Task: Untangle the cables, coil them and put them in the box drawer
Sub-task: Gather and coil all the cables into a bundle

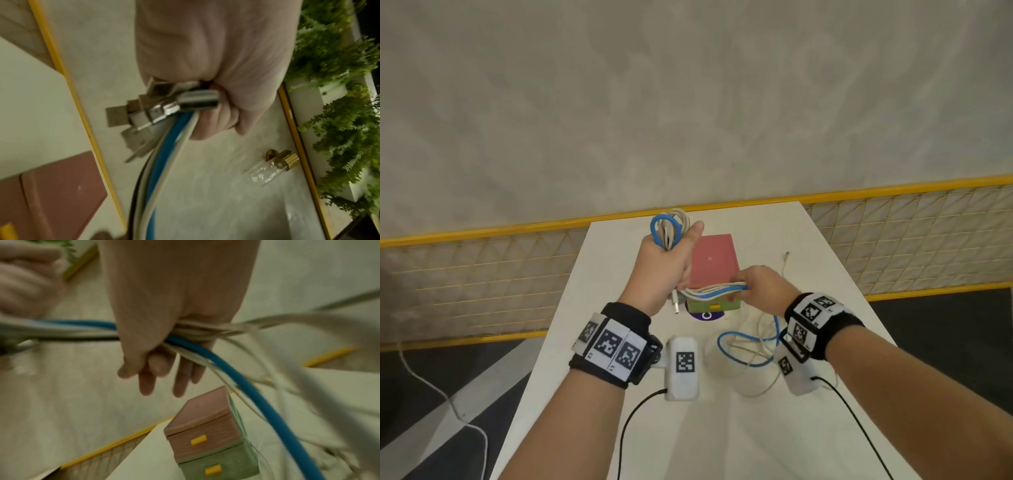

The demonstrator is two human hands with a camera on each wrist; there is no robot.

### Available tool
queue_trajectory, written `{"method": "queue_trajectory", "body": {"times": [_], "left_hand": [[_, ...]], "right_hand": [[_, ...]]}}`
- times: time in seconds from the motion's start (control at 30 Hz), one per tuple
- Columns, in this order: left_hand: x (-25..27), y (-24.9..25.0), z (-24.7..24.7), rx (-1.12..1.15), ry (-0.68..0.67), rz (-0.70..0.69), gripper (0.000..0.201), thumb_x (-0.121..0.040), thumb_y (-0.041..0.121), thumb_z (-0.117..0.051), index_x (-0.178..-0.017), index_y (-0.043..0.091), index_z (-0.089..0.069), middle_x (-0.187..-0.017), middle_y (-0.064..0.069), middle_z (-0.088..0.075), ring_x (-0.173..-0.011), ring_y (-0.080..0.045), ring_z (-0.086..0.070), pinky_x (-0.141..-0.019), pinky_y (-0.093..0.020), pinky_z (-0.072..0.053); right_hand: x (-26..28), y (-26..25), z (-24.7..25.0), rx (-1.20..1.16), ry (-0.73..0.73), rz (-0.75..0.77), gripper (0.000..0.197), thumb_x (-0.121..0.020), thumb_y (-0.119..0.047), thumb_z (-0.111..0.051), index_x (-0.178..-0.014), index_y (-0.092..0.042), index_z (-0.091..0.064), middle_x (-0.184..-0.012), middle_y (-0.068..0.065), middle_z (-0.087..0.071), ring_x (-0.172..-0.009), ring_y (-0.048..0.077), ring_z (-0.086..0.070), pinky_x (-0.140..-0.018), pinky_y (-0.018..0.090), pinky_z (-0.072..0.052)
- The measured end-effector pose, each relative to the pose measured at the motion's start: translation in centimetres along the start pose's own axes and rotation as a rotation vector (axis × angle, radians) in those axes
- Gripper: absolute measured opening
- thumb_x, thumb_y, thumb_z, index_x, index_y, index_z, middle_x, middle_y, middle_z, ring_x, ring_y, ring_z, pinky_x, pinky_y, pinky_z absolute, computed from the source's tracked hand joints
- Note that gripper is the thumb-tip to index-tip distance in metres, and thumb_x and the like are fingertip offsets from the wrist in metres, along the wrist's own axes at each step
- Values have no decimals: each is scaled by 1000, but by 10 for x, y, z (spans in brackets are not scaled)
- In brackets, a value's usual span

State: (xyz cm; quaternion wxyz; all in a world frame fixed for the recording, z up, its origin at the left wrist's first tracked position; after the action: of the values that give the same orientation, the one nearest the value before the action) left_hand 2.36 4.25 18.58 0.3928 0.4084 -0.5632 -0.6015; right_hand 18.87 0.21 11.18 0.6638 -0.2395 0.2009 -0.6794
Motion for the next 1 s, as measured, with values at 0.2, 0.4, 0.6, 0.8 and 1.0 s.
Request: {"method": "queue_trajectory", "body": {"times": [0.2,0.4,0.6,0.8,1.0], "left_hand": [[3,-25,7,-228,-137,176,36,-88,38,-68,-67,14,-49,-50,0,-29,-37,-12,-26,-40,-22,-27],[4,-58,-20,-466,-216,231,47,-64,47,-86,-70,14,-53,-56,-2,-40,-46,-14,-34,-43,-22,-28],[-5,-66,-28,-550,-248,166,33,-82,32,-72,-88,6,-52,-72,-5,-49,-62,-16,-48,-56,-23,-36],[-15,-46,-16,-369,-158,50,19,-96,18,-54,-83,6,-58,-64,-6,-47,-59,-16,-43,-59,-26,-37],[-11,-48,-22,-204,-22,83,34,-94,21,-60,-62,9,-52,-39,5,-42,-41,-14,-41,-51,-26,-41]], "right_hand": [[-7,-12,21,102,155,-39,13,-79,-18,-65,-87,-10,-73,-85,10,-70,-81,27,-64,-71,36,-51],[-16,-36,32,147,224,-2,36,-72,-2,-62,-106,-14,-63,-84,-4,-51,-74,17,-50,-64,25,-37],[-11,-30,36,37,270,34,27,-74,-4,-65,-99,-15,-65,-82,-5,-56,-74,17,-54,-64,24,-41],[16,-16,40,-235,248,167,6,-94,-16,-54,-94,-22,-52,-71,-16,-53,-65,-8,-54,-60,10,-37],[34,-14,19,-220,235,168,5,-101,-26,-34,-102,-26,-39,-67,-11,-46,-56,2,-49,-54,21,-42]]}}
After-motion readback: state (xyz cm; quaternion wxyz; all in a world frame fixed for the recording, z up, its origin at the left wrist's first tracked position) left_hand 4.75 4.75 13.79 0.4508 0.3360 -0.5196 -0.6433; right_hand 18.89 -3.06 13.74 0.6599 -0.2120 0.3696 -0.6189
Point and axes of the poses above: each hand's wrist, its own x-axis away from the middle knuckle, its own z-axis out of the back of the hand, y = z × x, the point moved 5 cm from there along -x, towards the middle knuckle
